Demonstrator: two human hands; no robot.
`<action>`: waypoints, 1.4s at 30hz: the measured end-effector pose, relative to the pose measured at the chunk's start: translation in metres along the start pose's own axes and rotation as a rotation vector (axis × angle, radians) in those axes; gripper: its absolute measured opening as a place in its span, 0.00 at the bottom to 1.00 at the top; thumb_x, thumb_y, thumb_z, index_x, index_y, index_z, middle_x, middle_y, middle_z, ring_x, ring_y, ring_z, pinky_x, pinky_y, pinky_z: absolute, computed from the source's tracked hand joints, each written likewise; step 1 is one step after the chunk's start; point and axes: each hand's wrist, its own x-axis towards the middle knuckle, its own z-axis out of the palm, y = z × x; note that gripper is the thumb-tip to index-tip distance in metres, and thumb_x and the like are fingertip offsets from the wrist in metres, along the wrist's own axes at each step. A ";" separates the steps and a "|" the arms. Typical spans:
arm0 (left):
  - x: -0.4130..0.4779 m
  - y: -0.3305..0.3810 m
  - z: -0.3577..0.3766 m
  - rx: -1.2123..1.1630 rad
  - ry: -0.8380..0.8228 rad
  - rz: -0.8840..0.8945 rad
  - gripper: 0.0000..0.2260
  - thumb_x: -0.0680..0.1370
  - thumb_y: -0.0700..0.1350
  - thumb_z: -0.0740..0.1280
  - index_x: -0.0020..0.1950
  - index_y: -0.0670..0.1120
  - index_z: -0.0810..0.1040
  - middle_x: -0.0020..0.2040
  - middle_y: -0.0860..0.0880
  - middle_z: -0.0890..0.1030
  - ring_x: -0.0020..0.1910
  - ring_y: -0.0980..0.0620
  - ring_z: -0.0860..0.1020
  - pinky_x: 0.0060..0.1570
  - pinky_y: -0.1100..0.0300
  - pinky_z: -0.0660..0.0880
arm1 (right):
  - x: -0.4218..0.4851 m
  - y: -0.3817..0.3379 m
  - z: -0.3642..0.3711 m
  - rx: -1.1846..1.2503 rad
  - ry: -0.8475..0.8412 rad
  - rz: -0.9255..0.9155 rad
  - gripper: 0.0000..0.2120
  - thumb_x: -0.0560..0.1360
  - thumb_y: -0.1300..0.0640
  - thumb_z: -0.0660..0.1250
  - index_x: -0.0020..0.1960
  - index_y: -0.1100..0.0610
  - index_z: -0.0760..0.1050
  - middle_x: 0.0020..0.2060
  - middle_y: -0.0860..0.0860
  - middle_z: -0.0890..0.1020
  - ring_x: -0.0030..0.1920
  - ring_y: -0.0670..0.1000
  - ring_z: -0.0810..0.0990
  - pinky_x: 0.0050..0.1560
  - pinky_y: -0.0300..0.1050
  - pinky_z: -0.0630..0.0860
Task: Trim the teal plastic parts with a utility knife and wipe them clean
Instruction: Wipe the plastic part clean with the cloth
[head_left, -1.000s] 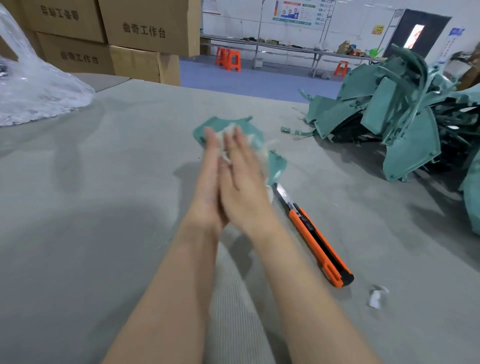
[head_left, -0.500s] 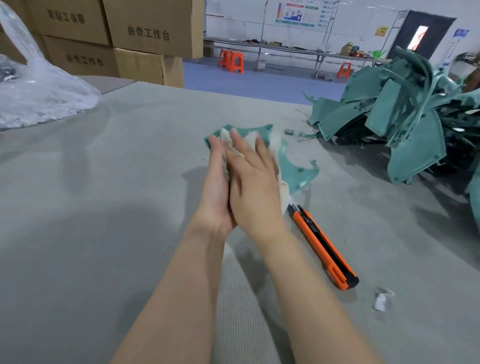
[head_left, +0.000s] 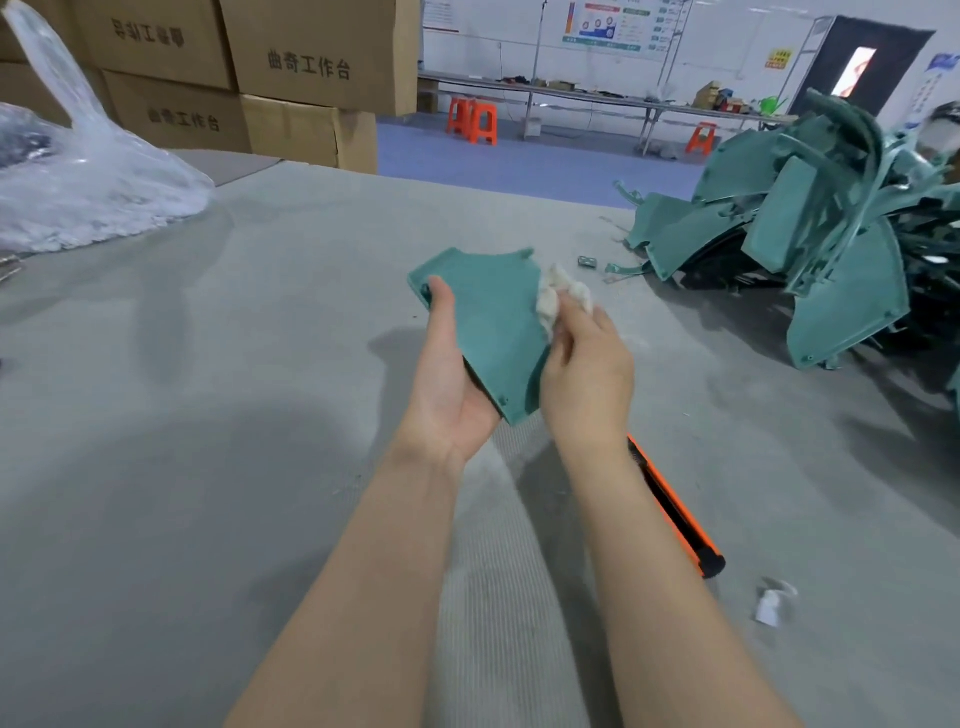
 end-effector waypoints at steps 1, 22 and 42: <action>0.000 0.003 -0.001 -0.021 0.011 0.034 0.30 0.79 0.67 0.49 0.54 0.46 0.81 0.50 0.46 0.84 0.49 0.49 0.83 0.52 0.56 0.80 | -0.008 -0.010 0.006 0.005 -0.060 -0.092 0.22 0.78 0.66 0.55 0.70 0.57 0.73 0.65 0.59 0.76 0.65 0.60 0.73 0.63 0.48 0.66; -0.014 -0.008 0.015 1.551 -0.013 0.810 0.20 0.76 0.37 0.66 0.69 0.47 0.75 0.64 0.48 0.78 0.61 0.51 0.76 0.60 0.63 0.66 | 0.008 -0.007 -0.043 1.233 -0.285 0.622 0.32 0.70 0.35 0.64 0.58 0.62 0.79 0.53 0.58 0.84 0.55 0.55 0.83 0.59 0.51 0.78; 0.003 0.008 -0.007 0.156 0.212 -0.037 0.12 0.81 0.45 0.63 0.61 0.41 0.78 0.52 0.45 0.84 0.47 0.49 0.84 0.41 0.56 0.81 | 0.009 0.030 -0.031 0.392 -0.111 0.369 0.13 0.77 0.42 0.65 0.48 0.53 0.73 0.42 0.53 0.81 0.30 0.47 0.77 0.31 0.42 0.73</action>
